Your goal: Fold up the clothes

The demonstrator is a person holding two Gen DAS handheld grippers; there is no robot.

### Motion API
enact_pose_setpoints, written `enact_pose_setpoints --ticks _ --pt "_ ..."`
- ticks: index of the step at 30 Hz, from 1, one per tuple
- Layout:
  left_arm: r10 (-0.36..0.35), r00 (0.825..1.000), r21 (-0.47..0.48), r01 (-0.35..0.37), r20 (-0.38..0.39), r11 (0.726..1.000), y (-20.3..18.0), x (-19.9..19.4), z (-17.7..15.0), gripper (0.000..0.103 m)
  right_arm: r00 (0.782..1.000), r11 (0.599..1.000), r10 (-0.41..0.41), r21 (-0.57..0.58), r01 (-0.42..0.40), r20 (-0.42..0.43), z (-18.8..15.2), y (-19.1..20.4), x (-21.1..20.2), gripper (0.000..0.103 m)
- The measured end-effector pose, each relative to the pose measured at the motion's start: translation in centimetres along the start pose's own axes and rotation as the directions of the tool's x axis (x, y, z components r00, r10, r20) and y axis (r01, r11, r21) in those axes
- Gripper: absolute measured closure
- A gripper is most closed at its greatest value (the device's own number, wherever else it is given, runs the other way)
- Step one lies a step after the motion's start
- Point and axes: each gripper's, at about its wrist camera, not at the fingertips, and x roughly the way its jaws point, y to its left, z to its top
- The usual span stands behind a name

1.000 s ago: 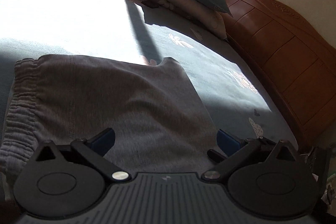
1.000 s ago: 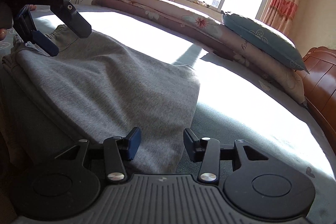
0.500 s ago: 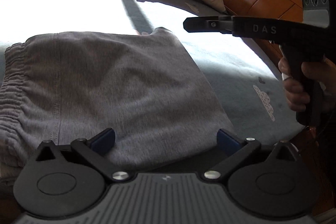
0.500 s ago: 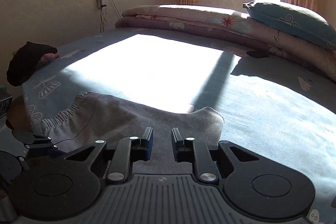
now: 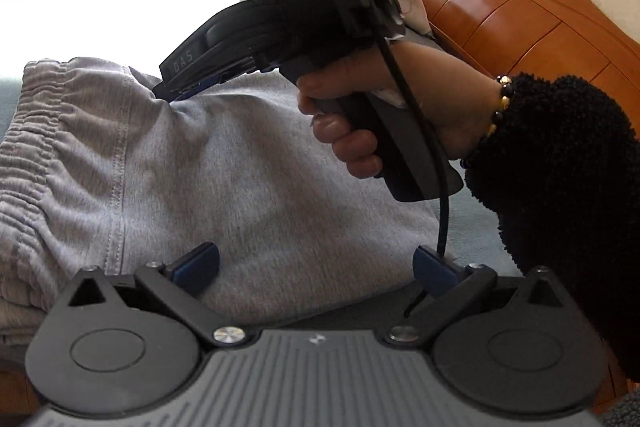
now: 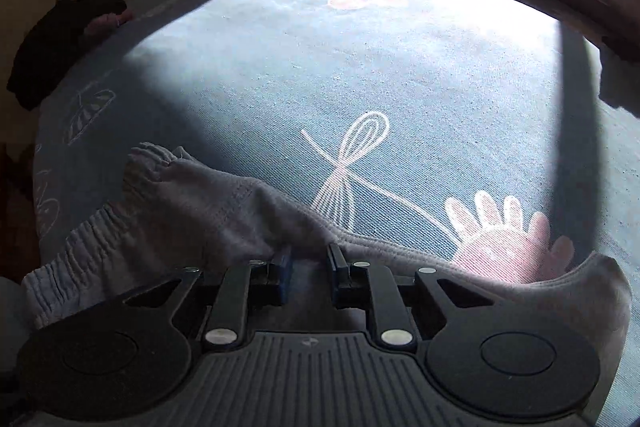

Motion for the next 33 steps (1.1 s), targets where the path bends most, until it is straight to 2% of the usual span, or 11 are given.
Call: enact_pose_setpoints --ticks 6,11,15,18,20,22,24,28,31,33 --pt "0.006 1.0 0.001 -0.006 0.007 1.0 -0.1 0.1 -0.2 0.001 1.0 1.0 0.001 -0.001 -0.001 -0.01 0.1 0.2 0.1 0.082" --pt "0.021 1.0 0.038 -0.021 0.002 0.999 -0.8 0.9 -0.6 0.001 1.0 1.0 0.007 0.012 -0.007 0.0 0.1 0.0 0.2 0.082" --pt "0.008 1.0 0.032 -0.007 -0.025 0.999 -0.5 0.2 -0.1 0.001 1.0 0.999 0.023 0.029 -0.023 0.005 0.3 -0.4 -0.3 0.081" --pt "0.01 0.999 0.037 -0.009 -0.043 0.999 -0.2 -1.3 0.7 0.001 0.999 0.998 0.028 0.058 -0.03 0.038 0.2 -1.2 -2.7 0.063" --pt "0.026 0.999 0.059 -0.024 -0.046 0.998 0.2 -2.8 1.5 0.001 0.997 0.998 0.027 0.061 -0.032 0.074 -0.1 -2.0 -4.8 0.062" --pt "0.057 0.998 0.096 -0.056 -0.003 0.994 0.9 -4.9 3.1 0.001 0.995 0.996 0.037 0.079 -0.044 0.093 -0.8 -3.3 -7.0 0.062" --pt "0.078 0.996 0.091 -0.082 0.045 0.992 2.2 -6.4 5.2 0.001 0.994 0.994 0.05 0.089 -0.059 0.096 -1.7 -4.3 -8.5 0.062" --pt "0.055 0.993 0.004 -0.056 0.102 0.998 5.0 -4.9 10.4 0.001 0.993 0.997 0.058 0.05 -0.064 0.103 -3.8 -4.4 -9.0 0.066" --pt "-0.02 0.995 -0.074 0.027 0.099 0.997 6.8 -2.1 12.5 0.001 0.992 0.997 0.069 0.024 -0.072 0.106 -4.7 -3.6 -7.8 0.072" --pt "-0.043 0.997 -0.135 0.051 0.067 0.99 8.0 0.4 12.6 0.001 0.993 0.998 0.066 0.004 -0.066 0.101 -5.2 -3.2 -6.9 0.072"
